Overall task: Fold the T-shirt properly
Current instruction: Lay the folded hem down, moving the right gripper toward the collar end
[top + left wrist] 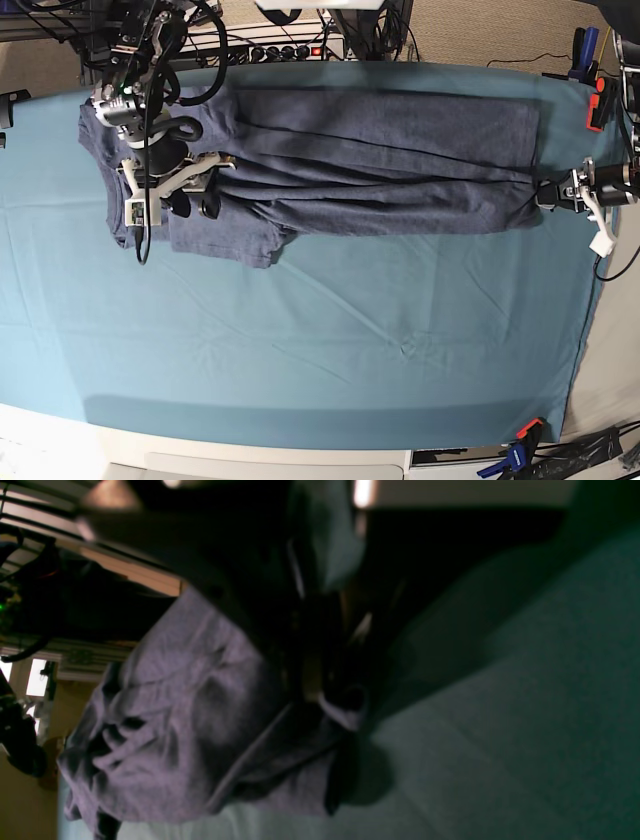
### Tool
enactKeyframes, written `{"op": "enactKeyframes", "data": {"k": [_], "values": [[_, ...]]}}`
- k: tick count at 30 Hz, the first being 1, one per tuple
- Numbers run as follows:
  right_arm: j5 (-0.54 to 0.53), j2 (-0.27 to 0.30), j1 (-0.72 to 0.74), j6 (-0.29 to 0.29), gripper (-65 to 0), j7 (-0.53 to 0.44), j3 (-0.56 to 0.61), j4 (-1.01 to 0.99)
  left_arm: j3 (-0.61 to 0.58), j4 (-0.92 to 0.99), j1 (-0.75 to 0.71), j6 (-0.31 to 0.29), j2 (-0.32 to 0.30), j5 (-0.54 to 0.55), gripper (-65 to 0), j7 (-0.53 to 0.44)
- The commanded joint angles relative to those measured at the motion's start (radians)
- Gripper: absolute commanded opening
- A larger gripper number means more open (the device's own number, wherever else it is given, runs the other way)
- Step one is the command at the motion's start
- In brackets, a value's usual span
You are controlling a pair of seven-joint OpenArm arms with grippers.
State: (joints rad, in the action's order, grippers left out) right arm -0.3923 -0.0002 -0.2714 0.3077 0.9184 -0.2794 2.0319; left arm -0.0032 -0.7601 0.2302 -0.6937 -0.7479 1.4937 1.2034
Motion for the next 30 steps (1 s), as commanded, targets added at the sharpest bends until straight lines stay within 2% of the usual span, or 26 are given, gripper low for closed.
{"op": "enactKeyframes", "data": {"k": [1, 9, 13, 19, 30], "values": [[-0.008, 0.005, 0.012, -0.011, -36.9, -0.034, -0.018, 0.010, 0.004, -0.009, 0.011, -0.004, -0.017, -0.010, -65.0, 0.009], [-0.066, 0.006, 0.105, -0.040, -36.9, -0.037, -0.299, -0.078, 0.004, -0.009, 0.011, -0.004, -0.017, -0.010, -65.0, 0.009], [-0.117, 0.005, 0.138, -0.034, -36.9, -0.034, -0.364, -0.158, 0.004, -0.009, 0.011, -0.004, -0.017, -0.010, -65.0, 0.009], [-0.154, -0.027, 0.150, -0.008, -36.9, -0.025, -0.317, -0.209, 0.004, -0.009, 0.011, -0.004, -0.017, -0.010, -65.0, 0.008], [-0.118, -0.086, 0.150, -0.008, -36.9, -0.028, -0.145, -0.209, 0.004, -0.009, 0.011, -0.004, -0.017, -0.010, -65.0, 0.009]]}}
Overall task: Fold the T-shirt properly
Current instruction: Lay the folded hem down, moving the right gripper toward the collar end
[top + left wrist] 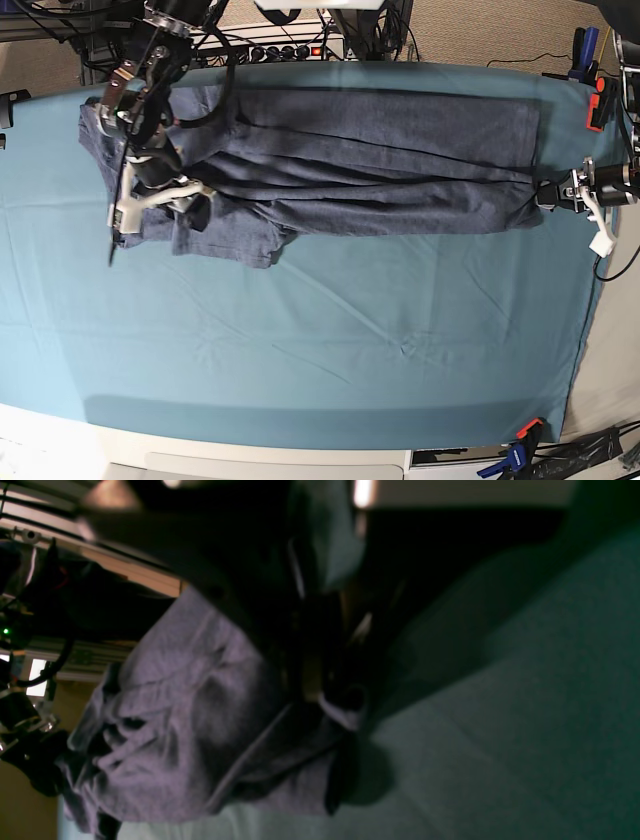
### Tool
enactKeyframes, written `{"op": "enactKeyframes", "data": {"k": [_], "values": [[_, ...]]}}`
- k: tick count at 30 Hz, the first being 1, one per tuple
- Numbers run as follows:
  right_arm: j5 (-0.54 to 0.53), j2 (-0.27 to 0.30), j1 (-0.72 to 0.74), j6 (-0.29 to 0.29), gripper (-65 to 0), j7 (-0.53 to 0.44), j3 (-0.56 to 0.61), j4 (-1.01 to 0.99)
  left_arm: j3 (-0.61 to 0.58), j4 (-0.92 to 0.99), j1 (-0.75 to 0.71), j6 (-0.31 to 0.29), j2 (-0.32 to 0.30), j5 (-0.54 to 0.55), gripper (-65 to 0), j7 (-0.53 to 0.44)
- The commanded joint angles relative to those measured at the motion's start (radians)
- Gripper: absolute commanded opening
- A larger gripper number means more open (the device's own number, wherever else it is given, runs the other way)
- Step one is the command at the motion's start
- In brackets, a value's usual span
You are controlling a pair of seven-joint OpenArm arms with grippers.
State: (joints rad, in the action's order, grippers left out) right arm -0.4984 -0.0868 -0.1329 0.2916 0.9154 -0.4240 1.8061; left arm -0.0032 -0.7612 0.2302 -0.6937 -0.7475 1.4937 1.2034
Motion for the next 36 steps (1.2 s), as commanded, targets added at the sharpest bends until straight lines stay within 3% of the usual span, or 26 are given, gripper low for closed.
{"op": "enactKeyframes", "data": {"k": [1, 9, 11, 14, 15, 18, 26, 36], "values": [[-0.008, -0.002, 0.012, 0.008, -36.9, -0.025, 0.003, 0.017, 0.004, -0.008, 0.011, -0.004, -0.018, -0.010, -65.0, 0.009], [-0.005, -0.002, 0.011, 0.008, -38.0, -0.019, 0.003, 0.017, 0.004, -0.008, 0.011, -0.004, -0.018, -0.010, -65.0, 0.009], [-0.002, -0.002, 0.011, 0.018, -45.2, -0.008, 0.003, 0.017, 0.004, -0.008, 0.011, -0.004, -0.018, -0.010, -65.0, 0.009], [0.002, 0.003, 0.011, 0.096, -63.0, 0.016, 0.003, 0.017, 0.004, -0.008, 0.011, -0.004, -0.018, -0.010, -65.0, 0.008], [0.001, 0.007, 0.011, 0.118, -65.0, 0.022, 0.003, 0.018, 0.004, -0.008, 0.011, -0.004, -0.018, -0.010, -65.0, 0.009], [0.002, 0.032, 0.011, 0.154, -65.0, 0.031, 0.003, 0.019, 0.004, -0.008, 0.011, -0.004, -0.018, -0.010, -65.0, 0.009], [0.001, 0.123, 0.011, 0.156, -65.0, 0.089, -0.018, 0.021, 0.004, -0.008, 0.011, -0.004, -0.018, -0.010, -65.0, 0.009], [-0.079, 0.141, -0.009, 0.202, -65.0, 0.175, -0.117, 0.104, 0.004, -0.018, 0.011, -0.004, -0.022, -0.010, -65.0, 0.012]]}}
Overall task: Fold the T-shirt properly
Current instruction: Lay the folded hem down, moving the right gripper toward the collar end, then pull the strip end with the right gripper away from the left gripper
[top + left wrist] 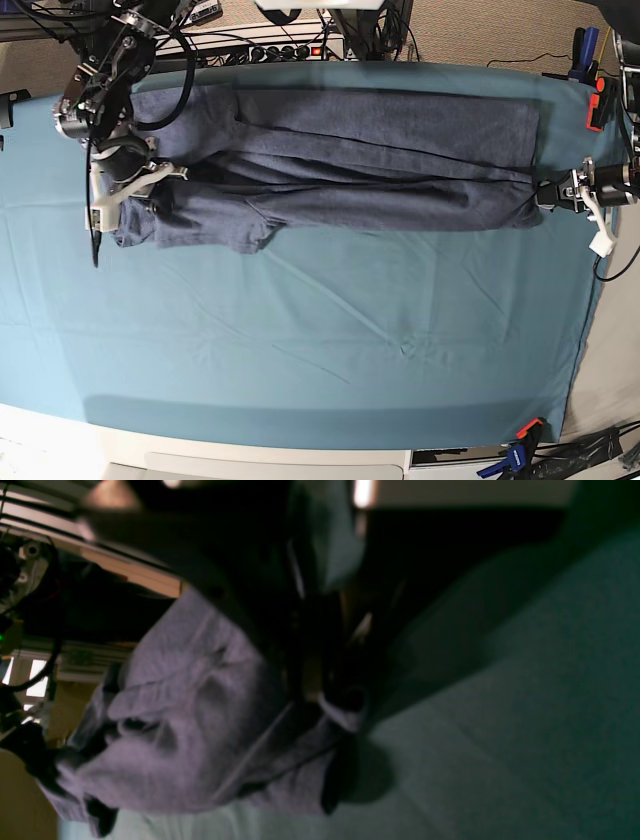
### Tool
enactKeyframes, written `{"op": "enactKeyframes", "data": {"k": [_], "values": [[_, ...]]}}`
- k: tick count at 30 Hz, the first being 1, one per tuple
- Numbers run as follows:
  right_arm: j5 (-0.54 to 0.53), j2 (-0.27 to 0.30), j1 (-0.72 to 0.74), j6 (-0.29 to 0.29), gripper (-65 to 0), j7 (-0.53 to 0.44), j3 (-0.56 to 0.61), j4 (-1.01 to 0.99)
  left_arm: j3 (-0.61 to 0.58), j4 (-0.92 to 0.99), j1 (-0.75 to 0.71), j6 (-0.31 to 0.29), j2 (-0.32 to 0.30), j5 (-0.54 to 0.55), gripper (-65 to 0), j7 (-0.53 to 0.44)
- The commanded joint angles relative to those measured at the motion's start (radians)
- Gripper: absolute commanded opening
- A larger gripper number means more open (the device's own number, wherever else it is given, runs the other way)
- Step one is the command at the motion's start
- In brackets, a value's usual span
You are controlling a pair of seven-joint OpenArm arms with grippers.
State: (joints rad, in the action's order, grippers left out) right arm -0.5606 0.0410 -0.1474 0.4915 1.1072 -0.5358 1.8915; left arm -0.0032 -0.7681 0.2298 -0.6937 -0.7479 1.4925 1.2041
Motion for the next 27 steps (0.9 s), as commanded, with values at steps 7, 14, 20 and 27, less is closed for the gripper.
{"op": "enactKeyframes", "data": {"k": [7, 14, 20, 27], "values": [[-0.014, 0.042, -0.078, 0.002, -65.0, -0.013, -0.005, 0.089, 0.004, -0.090, 0.011, -0.004, -0.056, -0.009, -65.0, 0.012], [-0.013, 0.042, -0.102, 0.002, -65.0, -0.005, -0.005, 0.095, 0.004, -0.137, 0.011, -0.004, -0.070, -0.009, -65.0, 0.019], [0.005, 0.043, -0.102, 0.002, -65.0, 0.005, -0.005, 0.095, 0.004, -0.140, 0.011, -0.004, -0.070, -0.009, -65.0, 0.029], [0.038, 0.083, -0.102, 0.002, -65.0, 0.008, -0.006, 0.095, 0.004, -0.196, 0.011, -0.004, -0.070, -0.009, -65.0, 0.030]]}}
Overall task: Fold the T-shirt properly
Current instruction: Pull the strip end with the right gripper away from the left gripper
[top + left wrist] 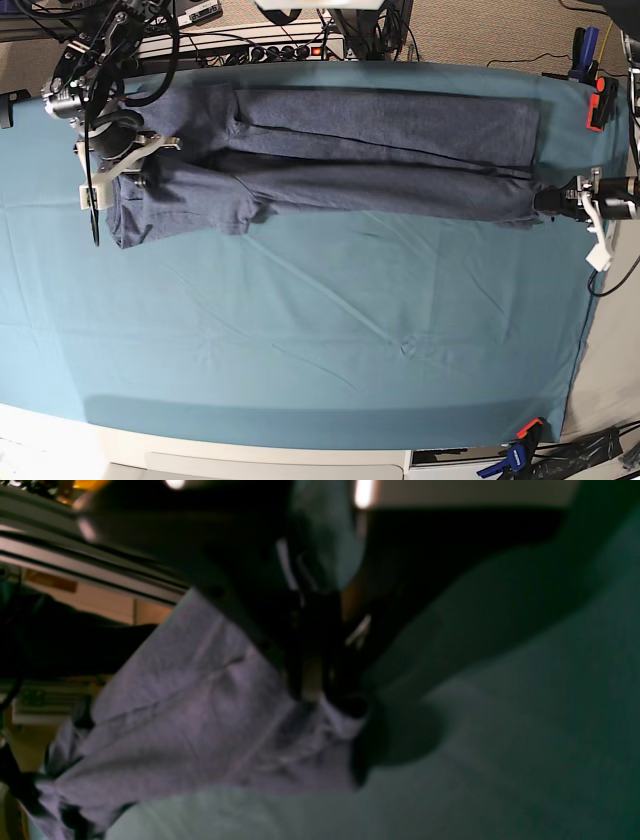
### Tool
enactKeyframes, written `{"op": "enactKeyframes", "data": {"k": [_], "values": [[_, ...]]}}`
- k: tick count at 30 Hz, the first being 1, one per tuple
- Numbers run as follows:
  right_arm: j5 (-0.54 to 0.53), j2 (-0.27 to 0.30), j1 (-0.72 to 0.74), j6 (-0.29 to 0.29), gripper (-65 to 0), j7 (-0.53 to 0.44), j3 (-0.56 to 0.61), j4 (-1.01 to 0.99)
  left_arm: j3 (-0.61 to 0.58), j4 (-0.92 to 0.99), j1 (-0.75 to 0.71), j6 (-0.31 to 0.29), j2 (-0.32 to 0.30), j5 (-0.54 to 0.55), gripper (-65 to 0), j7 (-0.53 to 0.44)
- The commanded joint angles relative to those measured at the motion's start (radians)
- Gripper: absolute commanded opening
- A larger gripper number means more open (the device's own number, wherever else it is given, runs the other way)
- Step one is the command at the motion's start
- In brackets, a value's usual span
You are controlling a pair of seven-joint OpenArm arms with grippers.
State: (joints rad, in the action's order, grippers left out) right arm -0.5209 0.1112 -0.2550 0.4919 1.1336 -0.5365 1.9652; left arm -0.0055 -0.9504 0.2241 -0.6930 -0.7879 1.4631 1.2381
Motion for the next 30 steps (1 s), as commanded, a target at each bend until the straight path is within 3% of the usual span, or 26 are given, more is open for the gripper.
{"op": "enactKeyframes", "data": {"k": [1, 9, 17, 30], "values": [[-0.001, 0.023, 0.006, 0.001, -65.0, -0.018, -0.006, 0.021, 0.006, -0.025, 0.017, -0.005, -0.030, 0.020, -65.0, -0.004], [-0.001, 0.058, 0.006, 0.001, -65.0, -0.018, -0.017, 0.021, 0.006, -0.119, 0.003, -0.005, -0.032, 0.020, -65.0, 0.004], [-0.002, 0.058, 0.006, 0.001, -65.0, -0.018, -0.017, 0.021, 0.006, -0.245, -0.117, -0.005, -0.059, 0.020, -65.0, 0.004], [-0.013, 0.063, -0.053, 0.000, -65.0, 0.025, -0.017, 0.024, 0.006, -0.255, -0.133, -0.005, -0.060, 0.020, -65.0, 0.003]]}}
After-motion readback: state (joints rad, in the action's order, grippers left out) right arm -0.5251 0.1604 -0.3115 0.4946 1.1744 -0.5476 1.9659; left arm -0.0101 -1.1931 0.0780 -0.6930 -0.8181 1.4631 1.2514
